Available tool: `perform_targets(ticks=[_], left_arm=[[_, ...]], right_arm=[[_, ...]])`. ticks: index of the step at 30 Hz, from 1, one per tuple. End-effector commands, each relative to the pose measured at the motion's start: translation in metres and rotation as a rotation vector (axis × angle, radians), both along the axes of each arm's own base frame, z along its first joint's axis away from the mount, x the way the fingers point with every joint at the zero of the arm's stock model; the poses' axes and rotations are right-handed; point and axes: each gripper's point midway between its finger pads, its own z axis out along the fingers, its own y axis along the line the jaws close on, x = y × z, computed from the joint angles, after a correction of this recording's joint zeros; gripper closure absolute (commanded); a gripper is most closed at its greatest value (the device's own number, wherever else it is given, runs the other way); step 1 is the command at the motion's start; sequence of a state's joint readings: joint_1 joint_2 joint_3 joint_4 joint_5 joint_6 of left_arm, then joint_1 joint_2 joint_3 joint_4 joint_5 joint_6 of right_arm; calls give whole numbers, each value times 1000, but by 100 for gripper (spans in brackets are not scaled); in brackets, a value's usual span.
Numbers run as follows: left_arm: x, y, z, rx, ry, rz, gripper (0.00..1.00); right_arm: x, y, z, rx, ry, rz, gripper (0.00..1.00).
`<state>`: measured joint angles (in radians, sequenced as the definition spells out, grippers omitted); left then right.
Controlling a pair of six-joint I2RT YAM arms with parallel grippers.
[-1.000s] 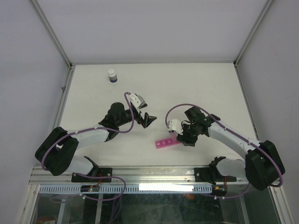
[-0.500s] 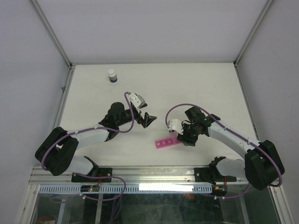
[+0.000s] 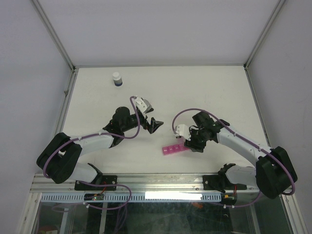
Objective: Sort the pills into containers
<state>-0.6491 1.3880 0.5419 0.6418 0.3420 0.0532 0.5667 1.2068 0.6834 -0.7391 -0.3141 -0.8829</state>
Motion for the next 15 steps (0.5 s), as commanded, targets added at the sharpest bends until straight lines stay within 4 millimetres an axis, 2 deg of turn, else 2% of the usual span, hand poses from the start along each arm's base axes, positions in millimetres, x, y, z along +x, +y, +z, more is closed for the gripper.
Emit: perform_targets(ticks=[1, 2, 3, 5, 6, 7, 8, 10, 11, 12, 13, 14, 15], left_arm=[[2, -11, 23, -29, -72, -33, 1], [2, -10, 24, -30, -75, -31, 1], [2, -10, 24, -31, -74, -31, 1], [2, -11, 24, -30, -74, -31, 1], [2, -10, 24, -29, -73, -31, 1], [2, -10, 24, -29, -74, -30, 1], [2, -10, 24, -30, -75, -30, 1], [3, -11, 24, -30, -74, -30, 1], [2, -11, 24, -29, -74, -30, 1], [2, -10, 24, -30, -74, -30, 1], [2, -10, 24, -29, -74, -29, 1], [2, -11, 24, -29, -74, -30, 1], [3, -11, 25, -30, -75, -30, 1]], right_arm=[[18, -1, 7, -14, -67, -42, 100], [3, 8, 11, 21, 24, 2, 100], [-9, 14, 12, 58, 44, 59, 100], [18, 2, 8, 12, -128, -10, 100], [14, 5, 9, 18, -72, -14, 100], [1, 13, 13, 50, 25, 16, 100], [-9, 16, 14, 60, 50, 54, 100], [15, 6, 9, 24, -106, -8, 100], [9, 4, 9, 15, -53, -11, 100], [-3, 12, 13, 43, 34, 18, 100], [-7, 18, 18, 73, 37, 52, 100], [6, 14, 16, 61, -49, 23, 100], [16, 4, 6, 12, -100, -18, 100]])
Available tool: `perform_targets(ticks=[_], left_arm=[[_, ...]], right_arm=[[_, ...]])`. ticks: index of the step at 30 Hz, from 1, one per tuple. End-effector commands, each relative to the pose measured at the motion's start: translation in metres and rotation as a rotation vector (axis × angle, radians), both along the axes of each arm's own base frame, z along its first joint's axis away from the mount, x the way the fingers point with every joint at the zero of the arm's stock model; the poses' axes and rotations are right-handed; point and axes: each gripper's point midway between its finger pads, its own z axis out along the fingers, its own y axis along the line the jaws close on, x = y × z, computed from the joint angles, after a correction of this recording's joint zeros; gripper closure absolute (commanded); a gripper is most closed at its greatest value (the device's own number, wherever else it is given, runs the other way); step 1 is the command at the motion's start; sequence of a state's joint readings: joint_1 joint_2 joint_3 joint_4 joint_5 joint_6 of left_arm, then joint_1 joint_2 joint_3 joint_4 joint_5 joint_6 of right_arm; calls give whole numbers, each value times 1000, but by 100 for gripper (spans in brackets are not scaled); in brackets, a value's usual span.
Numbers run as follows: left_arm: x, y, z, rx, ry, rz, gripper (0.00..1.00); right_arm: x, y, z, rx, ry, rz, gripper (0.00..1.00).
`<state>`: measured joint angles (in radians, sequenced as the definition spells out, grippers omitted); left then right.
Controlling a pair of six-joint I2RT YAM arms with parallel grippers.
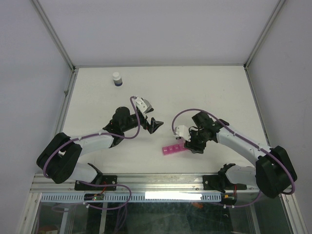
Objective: Sort the pills into containers
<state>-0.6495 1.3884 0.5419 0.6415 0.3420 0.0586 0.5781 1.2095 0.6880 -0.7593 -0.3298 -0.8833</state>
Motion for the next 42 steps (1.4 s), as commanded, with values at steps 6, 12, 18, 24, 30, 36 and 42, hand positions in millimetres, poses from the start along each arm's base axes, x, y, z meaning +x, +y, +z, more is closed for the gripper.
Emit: perform_targets(ticks=[6, 12, 18, 24, 30, 36, 42], left_arm=[[3, -11, 23, -30, -67, -29, 1], [2, -11, 24, -30, -68, -29, 1], [2, -11, 24, -30, -70, -29, 1], [3, -11, 24, -31, -70, -28, 1], [3, -11, 24, -30, -69, -29, 1], [3, -11, 24, -30, -70, -28, 1], [3, -11, 23, -29, -67, -27, 1]], right_arm=[[21, 3, 8, 9, -91, -37, 100], [5, 7, 7, 23, 7, -15, 100], [2, 10, 9, 27, 19, 8, 100], [15, 3, 4, -11, -54, -26, 100], [14, 5, 7, 8, -61, -20, 100], [3, 13, 16, 68, -38, 38, 100], [6, 11, 11, 34, -13, 0, 100]])
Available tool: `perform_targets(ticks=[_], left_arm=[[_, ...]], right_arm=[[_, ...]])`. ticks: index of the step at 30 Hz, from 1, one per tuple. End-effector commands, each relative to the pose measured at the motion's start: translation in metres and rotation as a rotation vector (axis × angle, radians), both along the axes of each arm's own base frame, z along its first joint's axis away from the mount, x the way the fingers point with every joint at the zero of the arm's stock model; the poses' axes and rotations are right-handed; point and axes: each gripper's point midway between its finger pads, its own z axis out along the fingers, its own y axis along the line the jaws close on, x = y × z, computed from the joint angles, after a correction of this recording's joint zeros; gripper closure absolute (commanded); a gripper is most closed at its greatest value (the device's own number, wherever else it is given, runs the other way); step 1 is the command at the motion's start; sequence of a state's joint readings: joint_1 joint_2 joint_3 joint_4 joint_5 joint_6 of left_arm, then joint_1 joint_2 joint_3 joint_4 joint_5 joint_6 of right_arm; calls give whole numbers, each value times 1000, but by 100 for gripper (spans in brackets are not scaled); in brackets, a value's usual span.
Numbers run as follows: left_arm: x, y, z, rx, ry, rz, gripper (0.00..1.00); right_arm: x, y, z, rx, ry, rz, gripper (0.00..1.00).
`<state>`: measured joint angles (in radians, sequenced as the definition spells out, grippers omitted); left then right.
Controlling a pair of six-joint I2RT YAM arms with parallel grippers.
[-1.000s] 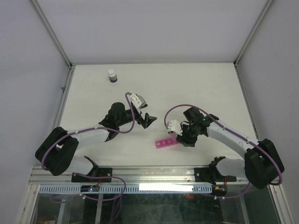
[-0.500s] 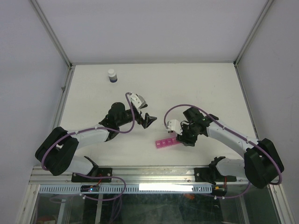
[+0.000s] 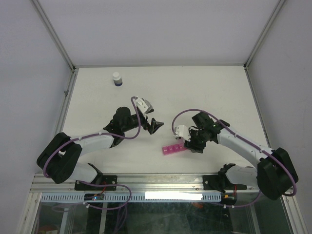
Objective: Sort the pills into containers
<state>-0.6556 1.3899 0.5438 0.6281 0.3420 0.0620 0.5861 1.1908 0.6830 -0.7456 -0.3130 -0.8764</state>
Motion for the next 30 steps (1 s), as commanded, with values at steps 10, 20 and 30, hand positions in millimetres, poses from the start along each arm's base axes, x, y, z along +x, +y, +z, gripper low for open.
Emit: perform_targets(ticks=[10, 20, 30], left_arm=[[5, -10, 26, -39, -77, -22, 1], [4, -10, 27, -40, -78, -23, 1], [4, -10, 27, -40, -79, -22, 1]], right_arm=[[15, 3, 5, 7, -33, -38, 100], [13, 10, 16, 65, -57, -17, 100], [4, 8, 10, 50, -23, 15, 100]])
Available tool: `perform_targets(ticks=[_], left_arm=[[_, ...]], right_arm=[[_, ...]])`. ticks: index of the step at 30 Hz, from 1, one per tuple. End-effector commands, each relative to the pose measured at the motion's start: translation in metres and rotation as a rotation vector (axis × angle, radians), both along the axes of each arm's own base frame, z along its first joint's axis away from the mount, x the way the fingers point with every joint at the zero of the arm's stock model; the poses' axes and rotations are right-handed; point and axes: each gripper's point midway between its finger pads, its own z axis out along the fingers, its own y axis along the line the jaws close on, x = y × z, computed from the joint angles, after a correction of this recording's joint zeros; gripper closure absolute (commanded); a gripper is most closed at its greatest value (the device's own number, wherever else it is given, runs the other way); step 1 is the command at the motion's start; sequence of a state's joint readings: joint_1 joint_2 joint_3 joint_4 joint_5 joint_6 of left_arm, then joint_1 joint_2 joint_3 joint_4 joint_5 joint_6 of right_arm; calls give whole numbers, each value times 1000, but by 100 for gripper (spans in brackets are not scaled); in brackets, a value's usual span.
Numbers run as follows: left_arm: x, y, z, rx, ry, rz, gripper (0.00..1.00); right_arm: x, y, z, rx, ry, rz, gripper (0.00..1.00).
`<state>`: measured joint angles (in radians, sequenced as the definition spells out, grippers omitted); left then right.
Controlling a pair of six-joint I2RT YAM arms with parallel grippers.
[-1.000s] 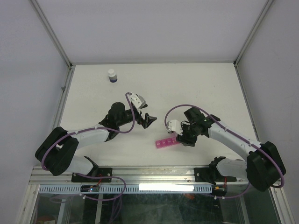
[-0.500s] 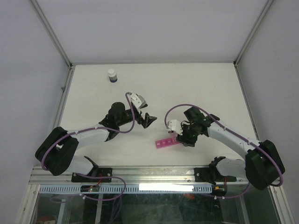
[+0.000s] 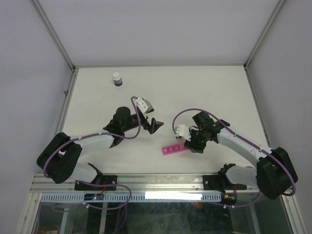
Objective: Sort the pills into containers
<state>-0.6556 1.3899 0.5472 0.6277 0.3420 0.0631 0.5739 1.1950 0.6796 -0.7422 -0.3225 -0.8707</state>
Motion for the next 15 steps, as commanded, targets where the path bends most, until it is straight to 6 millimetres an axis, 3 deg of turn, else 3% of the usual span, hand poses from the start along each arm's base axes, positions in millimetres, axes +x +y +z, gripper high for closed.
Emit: perform_targets(ticks=[1, 11, 15], left_arm=[[3, -10, 26, -40, -76, -23, 1], [3, -10, 25, -38, -76, -22, 1], [4, -10, 24, -38, -75, -22, 1]], right_arm=[[4, 10, 11, 43, -25, 31, 100], [5, 10, 12, 46, -35, 32, 100], [4, 20, 23, 112, -38, 45, 100]])
